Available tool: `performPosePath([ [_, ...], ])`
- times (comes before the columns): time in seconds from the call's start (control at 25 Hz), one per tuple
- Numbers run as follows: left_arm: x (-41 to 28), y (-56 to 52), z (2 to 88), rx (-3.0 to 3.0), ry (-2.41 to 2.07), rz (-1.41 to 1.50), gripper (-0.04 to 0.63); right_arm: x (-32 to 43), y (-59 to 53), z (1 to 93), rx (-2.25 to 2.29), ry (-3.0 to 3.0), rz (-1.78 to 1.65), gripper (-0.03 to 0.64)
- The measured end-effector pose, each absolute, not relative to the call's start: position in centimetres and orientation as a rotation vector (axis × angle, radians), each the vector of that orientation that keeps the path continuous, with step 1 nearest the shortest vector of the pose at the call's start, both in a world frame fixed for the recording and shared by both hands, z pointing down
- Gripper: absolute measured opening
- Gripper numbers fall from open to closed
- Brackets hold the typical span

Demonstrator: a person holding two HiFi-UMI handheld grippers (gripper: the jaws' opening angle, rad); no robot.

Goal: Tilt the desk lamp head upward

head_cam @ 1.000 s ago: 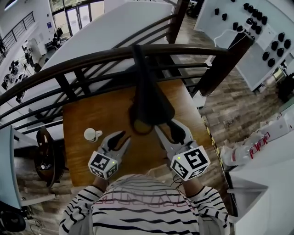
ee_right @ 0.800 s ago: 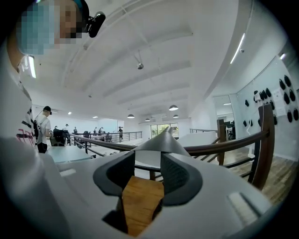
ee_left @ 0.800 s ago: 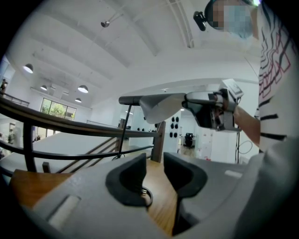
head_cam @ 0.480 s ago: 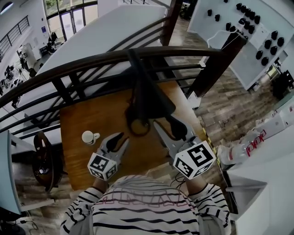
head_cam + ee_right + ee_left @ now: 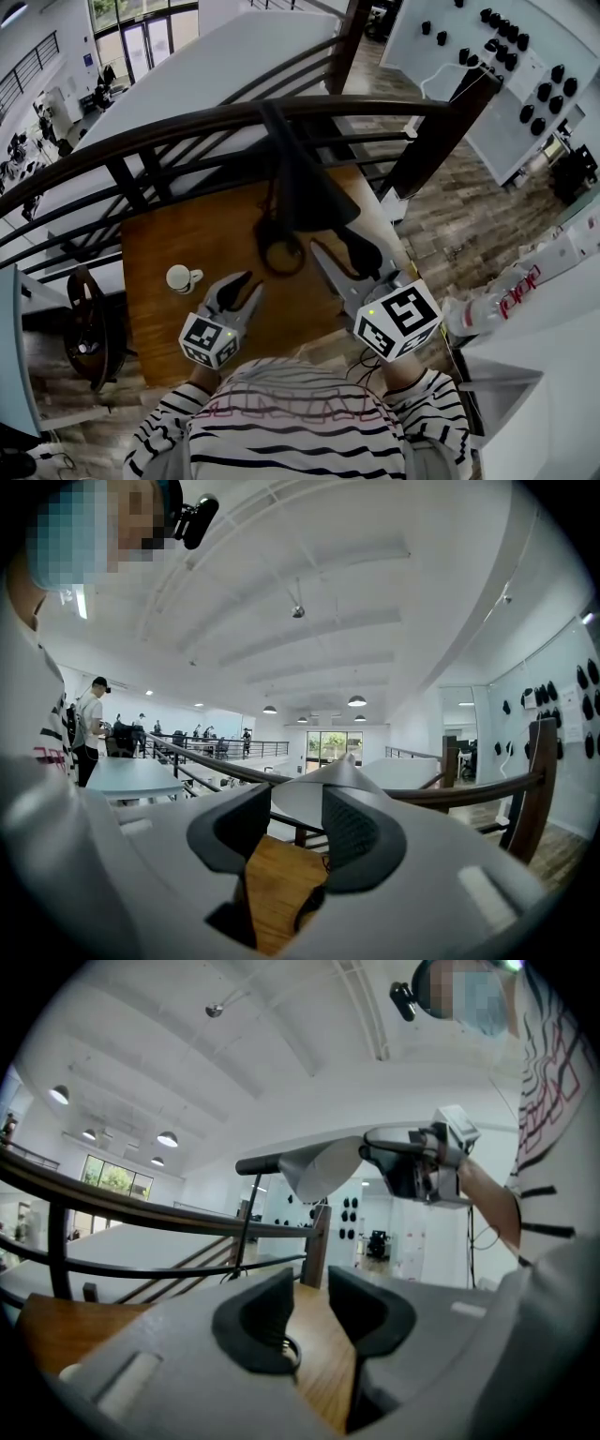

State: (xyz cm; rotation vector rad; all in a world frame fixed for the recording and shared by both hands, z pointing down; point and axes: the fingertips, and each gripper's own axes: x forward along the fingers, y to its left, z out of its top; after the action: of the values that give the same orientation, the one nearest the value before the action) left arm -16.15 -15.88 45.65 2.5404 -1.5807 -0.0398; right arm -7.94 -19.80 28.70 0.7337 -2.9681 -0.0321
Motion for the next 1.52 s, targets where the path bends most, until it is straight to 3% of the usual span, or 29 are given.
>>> performPosePath([
  [1.52,-16.8,-15.6,46.2,2.517,-1.604,-0.051,0.117,-8.8,-19.9,24.7,0.716,-2.992,-0.231,0.158],
])
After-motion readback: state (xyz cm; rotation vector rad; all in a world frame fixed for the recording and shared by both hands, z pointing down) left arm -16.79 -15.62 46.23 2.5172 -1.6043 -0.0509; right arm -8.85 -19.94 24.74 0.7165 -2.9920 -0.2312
